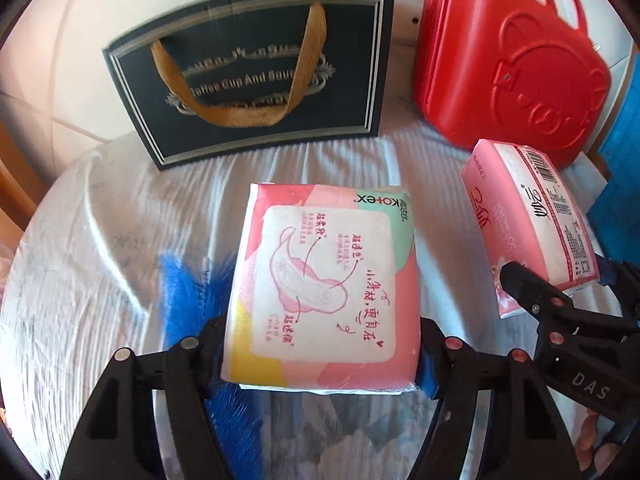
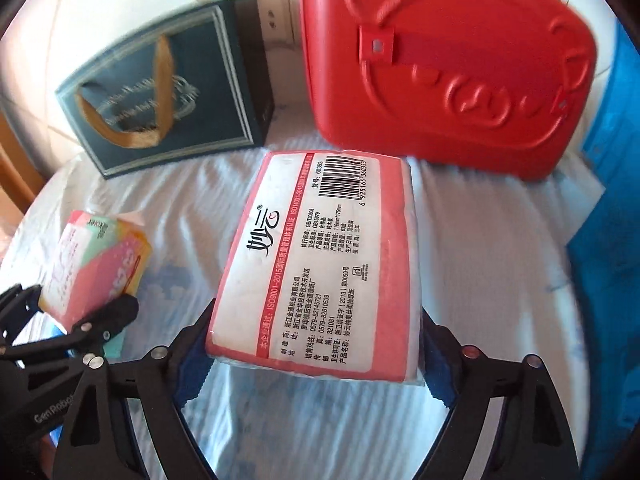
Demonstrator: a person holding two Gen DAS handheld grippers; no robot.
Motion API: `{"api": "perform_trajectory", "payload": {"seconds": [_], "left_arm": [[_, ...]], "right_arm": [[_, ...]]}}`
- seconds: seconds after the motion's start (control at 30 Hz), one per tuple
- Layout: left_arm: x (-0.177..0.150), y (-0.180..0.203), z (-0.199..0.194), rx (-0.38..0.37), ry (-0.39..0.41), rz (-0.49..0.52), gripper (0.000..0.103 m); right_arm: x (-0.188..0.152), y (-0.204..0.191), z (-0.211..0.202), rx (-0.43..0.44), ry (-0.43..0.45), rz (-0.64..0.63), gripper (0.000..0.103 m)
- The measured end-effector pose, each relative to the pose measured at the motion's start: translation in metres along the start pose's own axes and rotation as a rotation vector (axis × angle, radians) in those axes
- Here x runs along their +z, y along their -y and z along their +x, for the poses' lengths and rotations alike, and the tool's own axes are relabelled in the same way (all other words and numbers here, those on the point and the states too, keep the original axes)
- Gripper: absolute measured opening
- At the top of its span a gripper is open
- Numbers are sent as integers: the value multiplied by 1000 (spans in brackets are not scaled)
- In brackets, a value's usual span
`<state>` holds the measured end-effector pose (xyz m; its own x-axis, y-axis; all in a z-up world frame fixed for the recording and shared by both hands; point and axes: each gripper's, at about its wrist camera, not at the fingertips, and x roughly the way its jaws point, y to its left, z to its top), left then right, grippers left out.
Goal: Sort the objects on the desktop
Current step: 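Close the left gripper on the Kotex pack while the right gripper grasps the tissue pack, then lift both pink packs and carry them over the bin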
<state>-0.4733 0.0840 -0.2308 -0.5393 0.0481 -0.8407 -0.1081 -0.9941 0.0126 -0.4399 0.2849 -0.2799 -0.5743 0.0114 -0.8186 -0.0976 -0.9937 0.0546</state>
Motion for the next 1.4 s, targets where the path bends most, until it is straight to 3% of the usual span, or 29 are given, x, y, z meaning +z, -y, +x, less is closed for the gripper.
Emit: {"api": "perform_trajectory", "payload": {"seconds": [0.23, 0.5, 0.77, 1.07, 1.4], "left_arm": [[-17, -4, -82, -1, 106, -14, 69], [-52, 1, -206, 7, 231, 18, 69], [-80, 38, -306, -58, 379, 78, 69], [-86, 137, -370, -190, 469, 196, 69], [-88, 295, -421, -372, 469, 369, 69]], "right_arm": [[7, -8, -92, 1, 130, -47, 87], [-23, -24, -216, -1, 264, -76, 87], [-66, -19, -346, -70, 433, -70, 87], [-105, 49, -451, -212, 530, 13, 88], [-128, 187, -542, -417, 559, 110, 88]]}}
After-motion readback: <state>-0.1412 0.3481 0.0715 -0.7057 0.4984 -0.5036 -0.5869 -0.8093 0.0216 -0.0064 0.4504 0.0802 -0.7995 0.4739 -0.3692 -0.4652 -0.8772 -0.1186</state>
